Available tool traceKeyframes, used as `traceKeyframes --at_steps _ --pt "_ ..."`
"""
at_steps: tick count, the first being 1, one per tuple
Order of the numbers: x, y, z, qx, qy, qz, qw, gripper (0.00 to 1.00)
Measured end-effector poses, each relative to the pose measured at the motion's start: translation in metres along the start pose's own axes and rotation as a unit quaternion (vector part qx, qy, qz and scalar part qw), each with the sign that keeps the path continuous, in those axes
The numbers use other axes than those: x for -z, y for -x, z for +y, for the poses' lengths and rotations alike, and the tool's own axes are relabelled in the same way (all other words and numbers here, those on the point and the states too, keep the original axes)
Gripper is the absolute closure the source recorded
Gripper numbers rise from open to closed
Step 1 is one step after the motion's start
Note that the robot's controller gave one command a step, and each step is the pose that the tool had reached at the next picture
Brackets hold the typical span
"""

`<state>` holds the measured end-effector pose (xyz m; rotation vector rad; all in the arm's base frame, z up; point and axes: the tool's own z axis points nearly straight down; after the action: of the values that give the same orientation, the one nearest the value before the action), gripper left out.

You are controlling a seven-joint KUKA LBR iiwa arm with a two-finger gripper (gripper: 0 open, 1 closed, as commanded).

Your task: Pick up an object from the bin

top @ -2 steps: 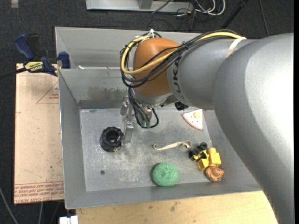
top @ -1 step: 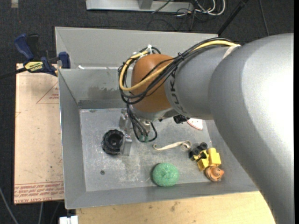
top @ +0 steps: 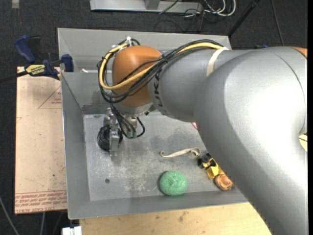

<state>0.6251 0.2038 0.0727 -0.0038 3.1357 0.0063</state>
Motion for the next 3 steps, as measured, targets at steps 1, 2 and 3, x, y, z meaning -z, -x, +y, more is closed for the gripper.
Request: traceKeyframes --at_steps 1,2,3 --pt "-0.0001 0.0 -0.0003 0.0 0.0 0.0002 1.0 1.0" --pt "-0.0001 0.0 -0.0005 -0.001 0.0 0.0002 1.0 1.0" --pt "-0.0002 0.0 -0.0006 -0.001 0.0 0.0003 1.0 1.0"
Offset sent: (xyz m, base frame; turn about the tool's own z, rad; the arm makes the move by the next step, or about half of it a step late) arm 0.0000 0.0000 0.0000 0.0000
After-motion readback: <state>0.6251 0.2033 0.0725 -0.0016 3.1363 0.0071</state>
